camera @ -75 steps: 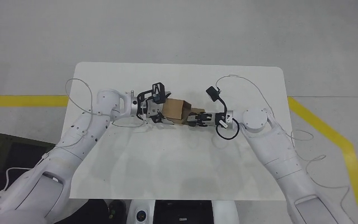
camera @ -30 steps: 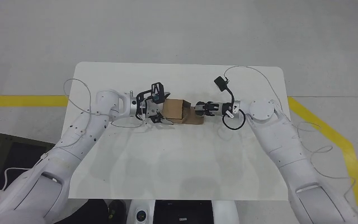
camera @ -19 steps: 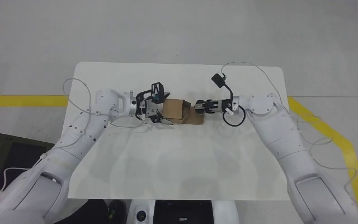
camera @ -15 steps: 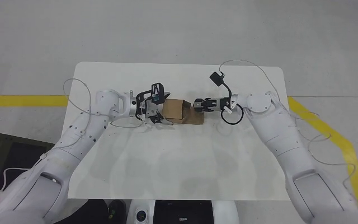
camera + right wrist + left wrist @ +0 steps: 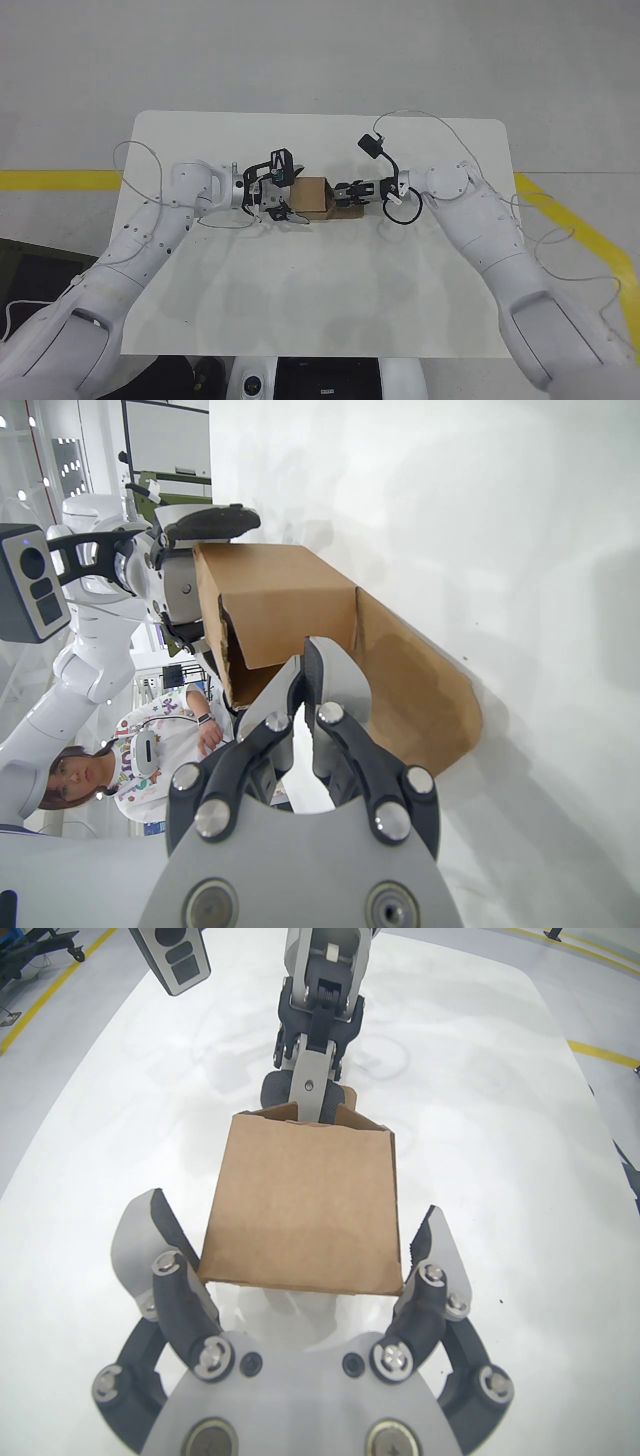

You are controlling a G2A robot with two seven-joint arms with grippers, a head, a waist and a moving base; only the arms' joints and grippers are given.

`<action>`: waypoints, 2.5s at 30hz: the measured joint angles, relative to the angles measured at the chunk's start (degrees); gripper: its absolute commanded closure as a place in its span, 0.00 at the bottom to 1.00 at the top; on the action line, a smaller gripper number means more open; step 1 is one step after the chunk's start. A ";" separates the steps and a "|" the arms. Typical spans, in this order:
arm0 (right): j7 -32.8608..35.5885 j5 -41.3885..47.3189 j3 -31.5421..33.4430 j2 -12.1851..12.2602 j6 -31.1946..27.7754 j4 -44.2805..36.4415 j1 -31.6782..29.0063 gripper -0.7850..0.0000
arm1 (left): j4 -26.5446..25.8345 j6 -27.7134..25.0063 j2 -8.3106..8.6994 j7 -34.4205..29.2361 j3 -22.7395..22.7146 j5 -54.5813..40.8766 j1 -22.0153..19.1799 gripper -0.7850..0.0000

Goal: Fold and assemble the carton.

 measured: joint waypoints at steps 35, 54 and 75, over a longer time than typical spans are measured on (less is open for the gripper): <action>-1.16 7.04 -4.77 -6.13 -2.80 7.80 1.41 1.00 | -0.68 0.00 -0.15 -1.06 -1.67 0.88 1.09 0.00; -1.09 4.87 0.25 -3.38 -2.45 7.15 1.00 1.00 | -0.45 0.00 -0.05 -1.51 -2.65 -0.42 1.61 0.00; -0.85 -9.62 20.11 8.34 18.03 -27.44 -19.36 0.84 | -1.03 0.00 0.10 -2.17 -3.49 -1.35 2.06 0.00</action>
